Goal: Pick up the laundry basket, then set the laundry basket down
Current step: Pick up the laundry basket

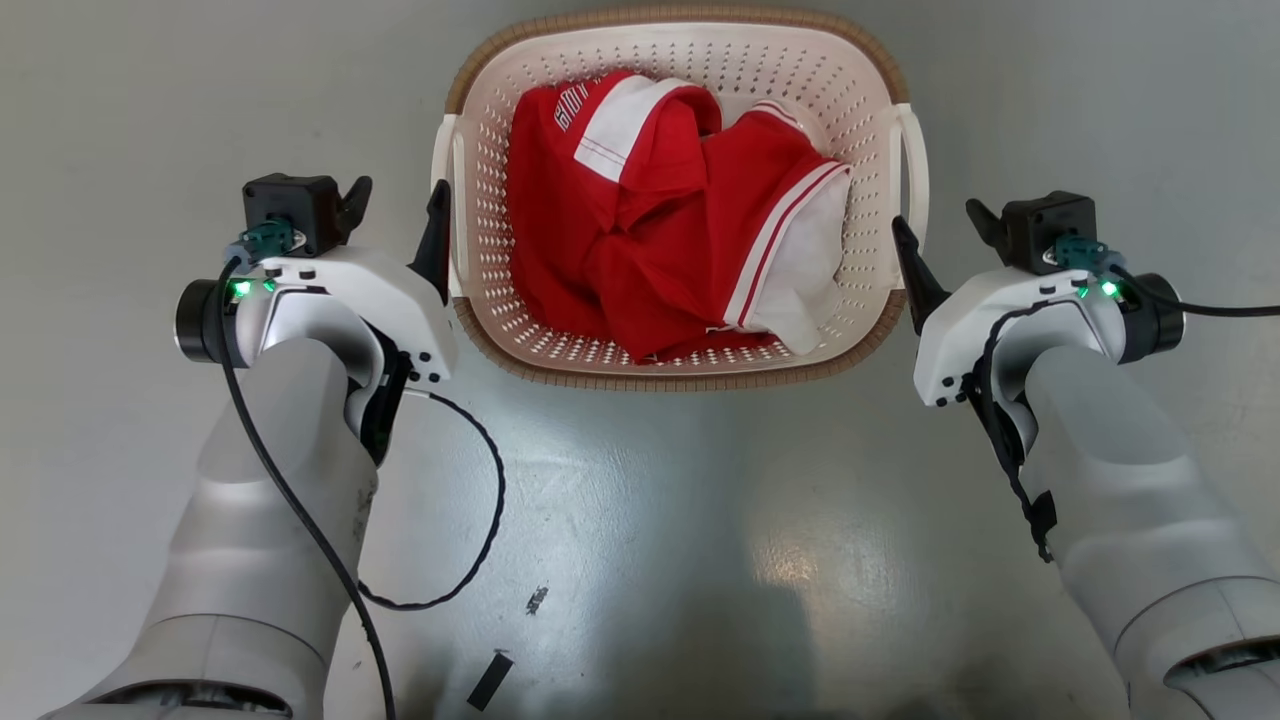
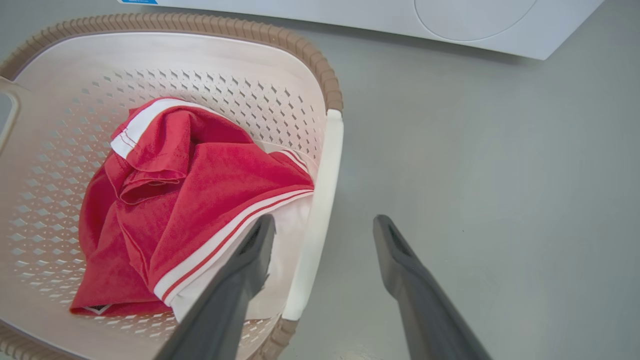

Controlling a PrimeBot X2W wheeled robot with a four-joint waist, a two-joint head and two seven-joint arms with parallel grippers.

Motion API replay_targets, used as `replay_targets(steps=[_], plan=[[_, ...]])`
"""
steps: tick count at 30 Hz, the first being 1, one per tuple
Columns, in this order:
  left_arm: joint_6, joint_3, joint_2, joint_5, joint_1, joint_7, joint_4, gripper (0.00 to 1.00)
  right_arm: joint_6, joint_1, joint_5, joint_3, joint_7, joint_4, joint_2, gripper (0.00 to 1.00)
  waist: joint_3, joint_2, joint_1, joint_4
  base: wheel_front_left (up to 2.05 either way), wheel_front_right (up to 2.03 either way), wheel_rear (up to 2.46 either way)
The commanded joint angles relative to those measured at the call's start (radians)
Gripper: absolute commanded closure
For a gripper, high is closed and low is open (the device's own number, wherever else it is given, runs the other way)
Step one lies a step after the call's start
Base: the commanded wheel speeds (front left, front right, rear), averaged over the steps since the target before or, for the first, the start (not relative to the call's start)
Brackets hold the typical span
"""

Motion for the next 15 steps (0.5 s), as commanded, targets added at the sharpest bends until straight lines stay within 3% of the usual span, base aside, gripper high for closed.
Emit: replay_targets(steps=[1, 15], plan=[[-0.004, 0.011, 0.025, -0.009, 0.0, -0.006, -0.017, 0.0, 0.006, 0.012, 0.004, 0.016, -0.019, -0.004, 0.018, 0.0, 0.014, 0.0, 0.0, 0.002, 0.0, 0.0, 0.0], [-0.005, -0.013, 0.023, -0.014, -0.028, -0.006, -0.002, 0.0, 0.006, -0.009, 0.037, 0.042, -0.032, 0.006, 0.018, 0.0, 0.079, 0.0, 0.0, -0.004, 0.0, 0.0, 0.0]])
